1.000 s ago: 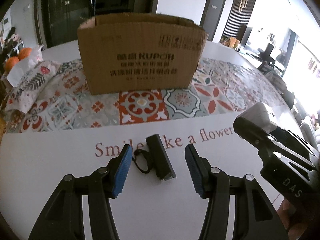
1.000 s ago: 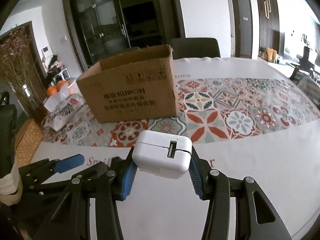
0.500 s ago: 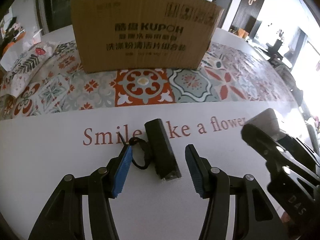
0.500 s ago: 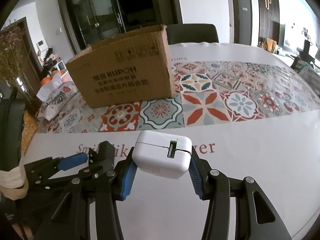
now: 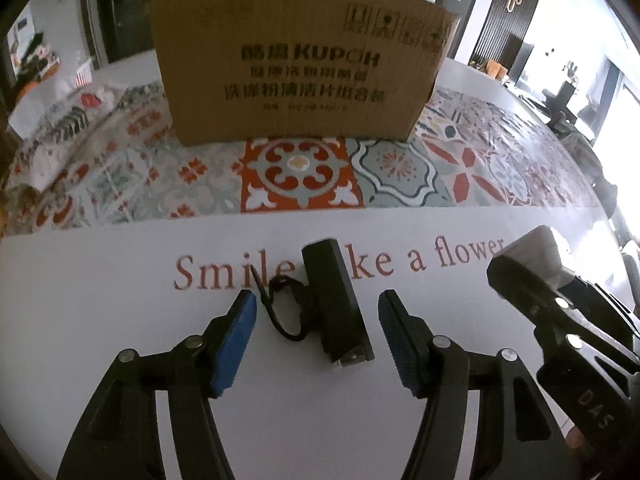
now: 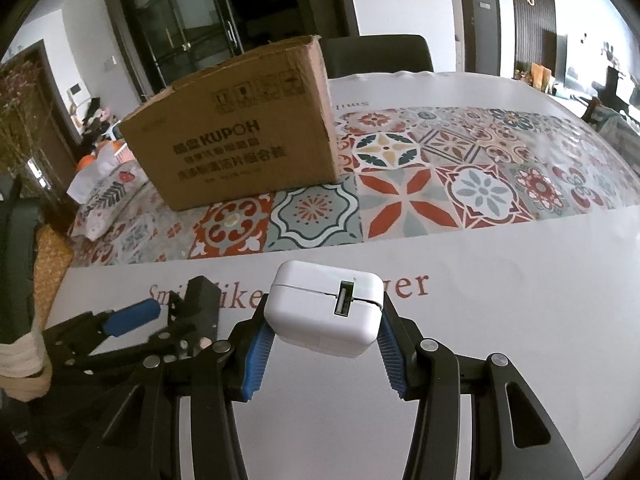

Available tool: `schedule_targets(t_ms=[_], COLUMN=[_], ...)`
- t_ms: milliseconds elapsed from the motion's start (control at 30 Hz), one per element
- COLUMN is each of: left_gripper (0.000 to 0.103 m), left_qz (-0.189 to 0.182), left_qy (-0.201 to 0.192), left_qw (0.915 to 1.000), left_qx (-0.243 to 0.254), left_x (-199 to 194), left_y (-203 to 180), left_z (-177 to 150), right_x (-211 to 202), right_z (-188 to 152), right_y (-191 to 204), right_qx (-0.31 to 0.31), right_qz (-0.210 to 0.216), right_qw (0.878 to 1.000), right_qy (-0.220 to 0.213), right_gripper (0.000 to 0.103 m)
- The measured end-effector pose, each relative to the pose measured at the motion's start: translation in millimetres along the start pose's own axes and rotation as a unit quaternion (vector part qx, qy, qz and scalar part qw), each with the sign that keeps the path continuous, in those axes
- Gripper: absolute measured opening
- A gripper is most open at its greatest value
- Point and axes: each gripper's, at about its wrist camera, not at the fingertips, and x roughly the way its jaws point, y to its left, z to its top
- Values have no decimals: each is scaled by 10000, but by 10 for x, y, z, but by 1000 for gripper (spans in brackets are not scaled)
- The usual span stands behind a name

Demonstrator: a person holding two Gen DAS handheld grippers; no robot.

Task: Organize rigid objects

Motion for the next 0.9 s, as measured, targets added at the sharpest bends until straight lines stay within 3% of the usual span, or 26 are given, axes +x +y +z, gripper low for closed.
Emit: schedule_targets(t_ms=[267,400,500,900], left_gripper=[62,43,35,35], left_qz=[112,191,93,-41], left_qy=[38,-127,-184,-570], left_qw=[9999,9997,9997,9983], left_qx=[44,116,113,73], left_x=[159,157,147,-37], left_y=[-39,-30,-2,122], left_z=[-7,-13,-11,35], right_x=[60,92,107,63], right_z=[-12,-22,-29,6], right_y=[25,17,23,163], right_qx=[-32,-22,-25,-182], right_qz=[0,-35,-36,-37], right_qw=[10000,9999,9999,9998], right_qy=[62,102,132,44], right_gripper=[49,49,49,49])
